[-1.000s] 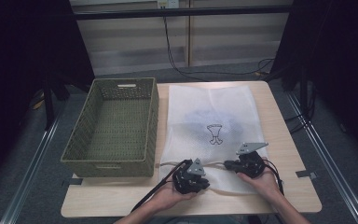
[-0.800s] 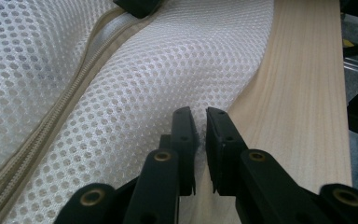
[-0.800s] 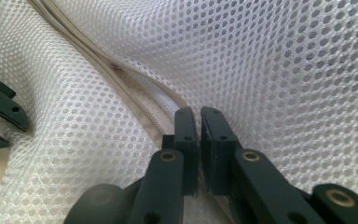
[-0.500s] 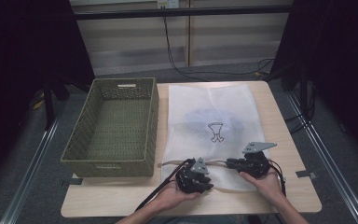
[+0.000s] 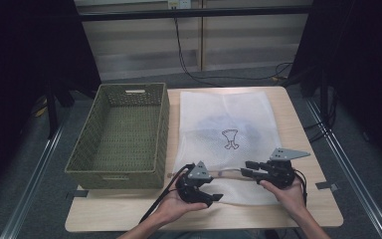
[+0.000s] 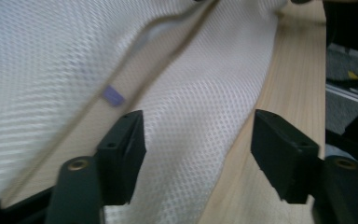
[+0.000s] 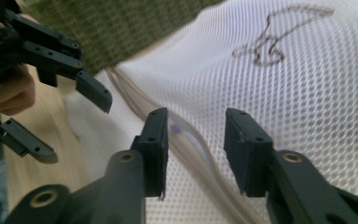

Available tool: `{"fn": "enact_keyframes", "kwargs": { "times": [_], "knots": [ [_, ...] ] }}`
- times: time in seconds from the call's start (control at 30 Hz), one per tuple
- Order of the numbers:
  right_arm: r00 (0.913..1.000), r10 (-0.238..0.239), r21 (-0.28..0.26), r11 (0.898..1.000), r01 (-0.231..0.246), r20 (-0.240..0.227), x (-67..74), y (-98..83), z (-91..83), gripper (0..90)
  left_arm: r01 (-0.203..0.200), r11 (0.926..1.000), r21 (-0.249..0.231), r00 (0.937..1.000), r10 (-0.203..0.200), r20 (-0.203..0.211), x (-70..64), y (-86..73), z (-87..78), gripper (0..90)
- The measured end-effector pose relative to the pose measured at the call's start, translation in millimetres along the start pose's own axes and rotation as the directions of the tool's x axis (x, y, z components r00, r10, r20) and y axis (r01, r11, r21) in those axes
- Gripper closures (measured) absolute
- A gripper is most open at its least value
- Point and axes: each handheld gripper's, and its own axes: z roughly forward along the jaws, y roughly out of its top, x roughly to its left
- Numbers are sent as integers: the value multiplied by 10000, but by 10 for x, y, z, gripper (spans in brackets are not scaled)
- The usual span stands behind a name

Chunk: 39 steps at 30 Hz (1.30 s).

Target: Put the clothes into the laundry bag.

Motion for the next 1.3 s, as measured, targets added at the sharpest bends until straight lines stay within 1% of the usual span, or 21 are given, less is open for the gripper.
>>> {"fn": "enact_keyframes", "kwargs": {
  "times": [0.07, 0.13, 0.2, 0.23, 0.27, 0.3, 0.47, 0.57, 0.67, 0.73, 0.77, 0.83, 0.87, 0.93, 0.97, 1.0, 1.1, 1.13, 1.17, 1.23, 1.3],
  "knots": [
    [10000, 18, -143, 9999, -19, -68, -10, 35, -53, 526, -151, 9998, -164, 9998, 148, -137, 19, 8, -90, 317],
    [9998, 169, -394, 9991, -172, -71, -37, 51, -116, 483, -113, 9993, -346, 9995, 103, -289, 54, 13, -200, 299],
    [9995, 305, -678, 9972, -306, -23, -60, 57, -178, 442, 24, 9987, -514, 9980, -56, -623, 68, 11, -321, 284],
    [9992, 364, -817, 9960, -351, 147, -59, 64, -206, 411, 75, 9975, -696, 9972, -126, -734, 66, 4, -392, 280],
    [9989, 312, -943, 9952, -276, 361, -58, 75, -236, 403, 87, 9968, -796, 9956, -161, -923, 53, -3, -447, 280],
    [9986, 332, -1021, 9944, -290, 402, -53, 84, -258, 406, 98, 9963, -855, 9947, -185, -1010, 39, -9, -489, 280],
    [9967, 279, -1371, 9904, -173, 760, 15, 92, -346, 355, 122, 9877, -1562, 9930, -303, -1141, -2, -44, -751, 255],
    [9950, 254, -1492, 9887, -108, 962, 38, 92, -385, 329, 351, 9803, -1946, 9888, -623, -1356, 15, -94, -908, 239],
    [9931, 276, -1466, 9891, -107, 1136, 53, 84, -419, 319, 374, 9798, -1963, 9865, -675, -1491, 29, -161, -1026, 216],
    [9923, 222, -1327, 9911, -59, 1219, 64, 62, -446, 321, 330, 9789, -2018, 9830, -682, -1703, 43, -220, -1104, 211],
    [9934, 260, -1188, 9928, -127, 1113, 71, 42, -463, 333, 305, 9781, -2059, 9801, -697, -1859, 50, -247, -1149, 211],
    [9927, 457, -984, 9945, -347, 1117, 80, -6, -503, 333, 274, 9734, -2274, 9751, -761, -2081, 63, -301, -1243, 212],
    [9913, 439, -960, 9949, -320, 1243, 80, -30, -528, 333, 267, 9696, -2433, 9728, -813, -2171, 65, -330, -1300, 214],
    [9893, 502, -1051, 9938, -359, 1371, 71, -55, -575, 331, 234, 9642, -2643, 9663, -896, -2414, 52, -359, -1379, 217],
    [9877, 523, -1134, 9929, -357, 1472, 62, -58, -597, 322, 325, 9592, -2809, 9622, -1060, -2508, 37, -376, -1413, 211],
    [9858, 564, -1217, 9919, -372, 1583, 58, -59, -616, 322, 236, 9599, -2792, 9576, -1019, -2694, 33, -403, -1459, 208],
    [9779, 521, -1470, 9889, -223, 2024, 51, -46, -663, 328, 385, 9601, -2770, 9483, -1225, -2926, 45, -489, -1509, 195],
    [9790, 584, -1562, 9873, -277, 1953, 45, -43, -675, 327, 549, 9572, -2843, 9456, -1413, -2929, 60, -532, -1538, 195],
    [9800, 752, -1676, 9849, -441, 1841, 37, -48, -691, 324, 632, 9555, -2880, 9459, -1494, -2881, 68, -555, -1550, 195],
    [9818, 711, -1803, 9829, -388, 1762, 31, -75, -719, 324, 729, 9597, -2713, 9367, -1593, -3117, 78, -605, -1584, 195],
    [9832, 906, -1838, 9811, -609, 1584, 29, -109, -749, 314, 993, 9522, -2890, 9365, -1876, -2962, 96, -651, -1631, 195]
  ]
}}
